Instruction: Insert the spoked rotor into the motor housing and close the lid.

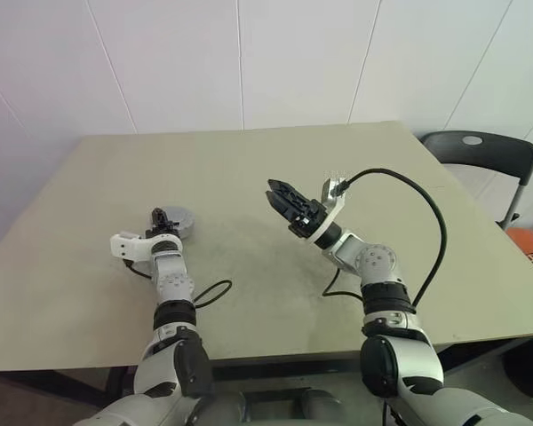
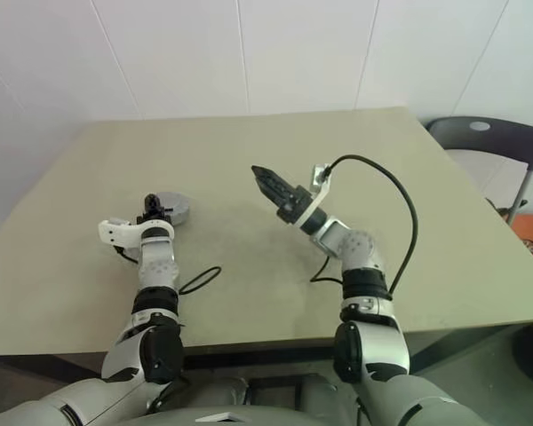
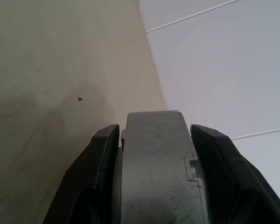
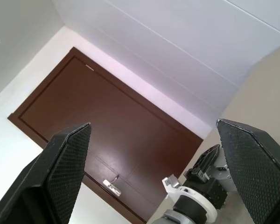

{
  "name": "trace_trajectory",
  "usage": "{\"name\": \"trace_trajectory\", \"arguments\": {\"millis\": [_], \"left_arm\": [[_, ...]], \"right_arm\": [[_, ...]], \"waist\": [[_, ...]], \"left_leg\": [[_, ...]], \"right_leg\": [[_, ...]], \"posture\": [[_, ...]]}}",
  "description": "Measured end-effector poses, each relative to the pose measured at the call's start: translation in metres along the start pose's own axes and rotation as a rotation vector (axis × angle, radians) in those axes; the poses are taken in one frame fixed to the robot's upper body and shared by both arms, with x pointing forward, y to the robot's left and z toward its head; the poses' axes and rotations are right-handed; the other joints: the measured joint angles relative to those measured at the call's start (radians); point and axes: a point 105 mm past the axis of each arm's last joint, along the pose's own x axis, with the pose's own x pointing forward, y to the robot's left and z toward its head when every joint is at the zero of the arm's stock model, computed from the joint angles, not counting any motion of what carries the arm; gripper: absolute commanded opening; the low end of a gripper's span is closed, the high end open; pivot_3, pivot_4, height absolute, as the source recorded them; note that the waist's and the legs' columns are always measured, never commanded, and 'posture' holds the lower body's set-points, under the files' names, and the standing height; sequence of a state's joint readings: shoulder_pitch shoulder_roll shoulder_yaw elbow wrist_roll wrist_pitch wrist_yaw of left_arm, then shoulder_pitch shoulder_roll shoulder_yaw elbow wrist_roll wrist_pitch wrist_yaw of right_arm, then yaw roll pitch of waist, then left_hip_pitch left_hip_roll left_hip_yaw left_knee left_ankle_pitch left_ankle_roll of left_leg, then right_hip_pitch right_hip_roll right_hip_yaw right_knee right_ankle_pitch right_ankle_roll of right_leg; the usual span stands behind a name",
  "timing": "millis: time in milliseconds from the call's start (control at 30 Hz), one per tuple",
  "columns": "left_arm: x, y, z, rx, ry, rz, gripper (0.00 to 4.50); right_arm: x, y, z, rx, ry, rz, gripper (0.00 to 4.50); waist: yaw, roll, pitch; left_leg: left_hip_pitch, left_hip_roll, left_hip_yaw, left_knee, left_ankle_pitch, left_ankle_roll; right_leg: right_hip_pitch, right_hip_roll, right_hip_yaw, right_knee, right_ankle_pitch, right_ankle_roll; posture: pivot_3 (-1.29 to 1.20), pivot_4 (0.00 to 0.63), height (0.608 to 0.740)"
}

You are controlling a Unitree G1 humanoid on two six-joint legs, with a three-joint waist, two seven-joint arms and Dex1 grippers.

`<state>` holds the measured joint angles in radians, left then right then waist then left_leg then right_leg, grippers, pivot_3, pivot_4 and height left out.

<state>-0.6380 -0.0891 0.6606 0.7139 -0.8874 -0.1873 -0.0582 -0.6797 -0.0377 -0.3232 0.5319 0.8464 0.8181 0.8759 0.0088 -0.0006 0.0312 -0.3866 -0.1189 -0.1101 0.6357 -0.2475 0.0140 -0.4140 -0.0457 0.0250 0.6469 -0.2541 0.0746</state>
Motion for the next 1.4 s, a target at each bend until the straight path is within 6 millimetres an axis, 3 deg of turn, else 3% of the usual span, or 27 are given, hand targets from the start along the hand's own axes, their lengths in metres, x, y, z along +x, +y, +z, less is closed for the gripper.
{"name": "trace_trajectory", "arguments": {"millis": [467, 700, 733, 833, 1167, 1400], "left_arm": [[-0.002, 0.007, 0.002, 0.082, -0.02, 0.031, 2.15], [-0.002, 0.01, 0.006, 0.17, -0.031, 0.054, 4.34], [-0.002, 0.009, 0.006, 0.182, -0.035, 0.057, 4.47], [-0.002, 0.014, 0.008, 0.241, -0.05, 0.101, 4.47], [-0.003, 0.029, 0.039, 0.426, -0.182, 0.243, 4.47], [-0.004, 0.031, 0.045, 0.507, -0.195, 0.231, 4.47]], "right_arm": [[-0.006, -0.002, -0.003, -0.009, 0.001, -0.011, 4.46], [-0.005, -0.003, -0.005, -0.028, 0.013, -0.019, 4.5], [-0.005, -0.003, -0.006, -0.03, 0.02, -0.021, 4.5], [-0.004, -0.004, -0.01, -0.029, 0.034, -0.019, 4.5], [-0.006, -0.004, -0.009, -0.039, 0.035, -0.023, 4.5], [-0.008, -0.006, -0.015, -0.056, 0.069, -0.033, 4.5]], "waist": [[-0.004, 0.0, 0.0], [-0.004, 0.0, 0.0], [-0.005, 0.0, 0.0], [-0.01, 0.0, 0.0], [-0.027, 0.0, -0.001], [-0.02, 0.0, -0.001]], "left_leg": [[0.0, 0.0, 0.0, 0.0, 0.0, 0.0], [0.002, 0.0, 0.0, 0.001, 0.0, 0.0], [0.004, 0.0, 0.0, 0.001, 0.0, 0.0], [0.013, 0.0, 0.001, -0.002, 0.0, 0.0], [0.013, 0.002, 0.001, -0.003, 0.0, -0.001], [0.012, 0.001, 0.001, -0.003, 0.0, -0.001]], "right_leg": [[0.0, 0.0, 0.0, 0.001, 0.0, 0.0], [0.002, 0.0, 0.0, 0.001, 0.0, 0.0], [0.004, 0.0, 0.0, 0.001, 0.0, 0.0], [0.01, 0.0, 0.001, 0.001, 0.0, 0.0], [0.009, 0.002, 0.001, 0.002, 0.0, 0.0], [0.009, 0.001, 0.0, 0.001, 0.0, 0.0]], "posture": [[0.0, 0.0, 0.74], [0.0, 0.0, 0.74], [0.0, 0.0, 0.74], [0.0, 0.0, 0.74], [0.0, 0.0, 0.74], [0.0, 0.0, 0.74]]}}
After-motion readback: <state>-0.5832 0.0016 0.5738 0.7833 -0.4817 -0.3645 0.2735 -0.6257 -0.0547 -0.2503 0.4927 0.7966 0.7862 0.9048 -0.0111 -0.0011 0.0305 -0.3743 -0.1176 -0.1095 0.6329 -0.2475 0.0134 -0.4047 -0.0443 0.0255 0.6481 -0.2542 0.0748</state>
